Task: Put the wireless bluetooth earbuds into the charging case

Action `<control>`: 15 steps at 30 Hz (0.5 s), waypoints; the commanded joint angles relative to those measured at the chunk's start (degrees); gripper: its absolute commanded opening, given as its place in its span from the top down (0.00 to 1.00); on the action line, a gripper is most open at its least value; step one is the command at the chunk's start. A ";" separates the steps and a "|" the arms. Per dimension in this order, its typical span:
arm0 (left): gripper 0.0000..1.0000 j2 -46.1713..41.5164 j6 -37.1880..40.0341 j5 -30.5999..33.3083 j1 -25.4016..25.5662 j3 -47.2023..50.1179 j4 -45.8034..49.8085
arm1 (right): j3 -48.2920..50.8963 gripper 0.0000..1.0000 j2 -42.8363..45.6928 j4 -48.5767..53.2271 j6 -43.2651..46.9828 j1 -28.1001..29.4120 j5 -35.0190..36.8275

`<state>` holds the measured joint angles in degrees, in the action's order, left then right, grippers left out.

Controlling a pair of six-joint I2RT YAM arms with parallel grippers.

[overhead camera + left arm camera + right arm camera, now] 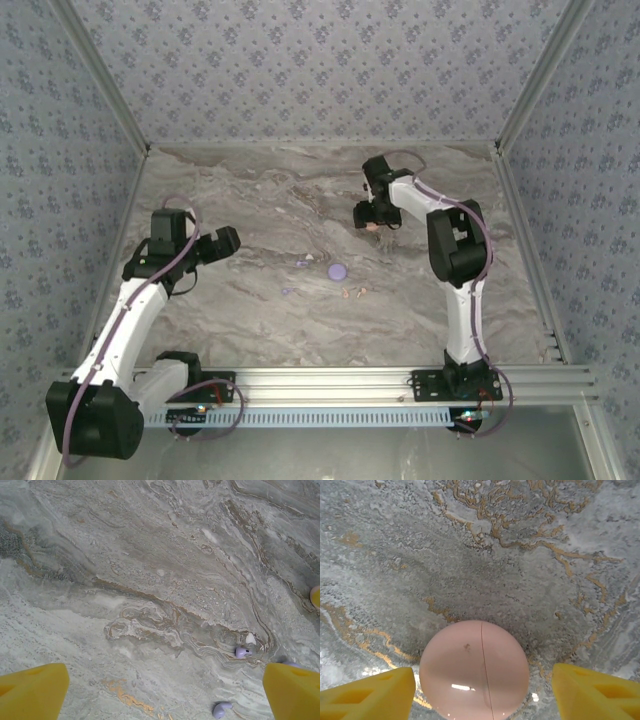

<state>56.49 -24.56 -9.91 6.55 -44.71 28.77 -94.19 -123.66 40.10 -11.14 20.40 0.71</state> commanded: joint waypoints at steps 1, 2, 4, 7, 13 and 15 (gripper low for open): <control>0.01 0.34 -0.27 -1.14 0.22 -2.37 1.32 | -2.77 0.30 -1.81 3.00 0.24 0.41 0.88; 0.01 0.29 -0.26 -1.14 0.22 -2.36 1.33 | -3.16 0.31 -2.30 3.23 0.33 0.43 0.95; 0.01 0.29 -0.23 -1.08 0.23 -2.38 1.45 | -4.08 0.32 -3.27 3.79 0.45 0.53 1.11; 0.01 0.38 -0.33 -1.03 0.22 -2.44 1.52 | -5.03 0.39 -4.33 4.44 0.93 0.60 1.15; 0.01 0.65 -0.40 -0.97 0.22 -2.51 1.85 | -5.84 0.49 -5.02 4.72 3.46 0.95 0.01; 0.01 0.73 -0.40 -0.94 0.23 -2.52 2.02 | -6.00 0.49 -5.02 4.67 5.45 1.42 -0.60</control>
<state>56.99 -24.73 -9.89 6.55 -45.28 29.02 -98.85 -126.87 42.96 -8.91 20.69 1.67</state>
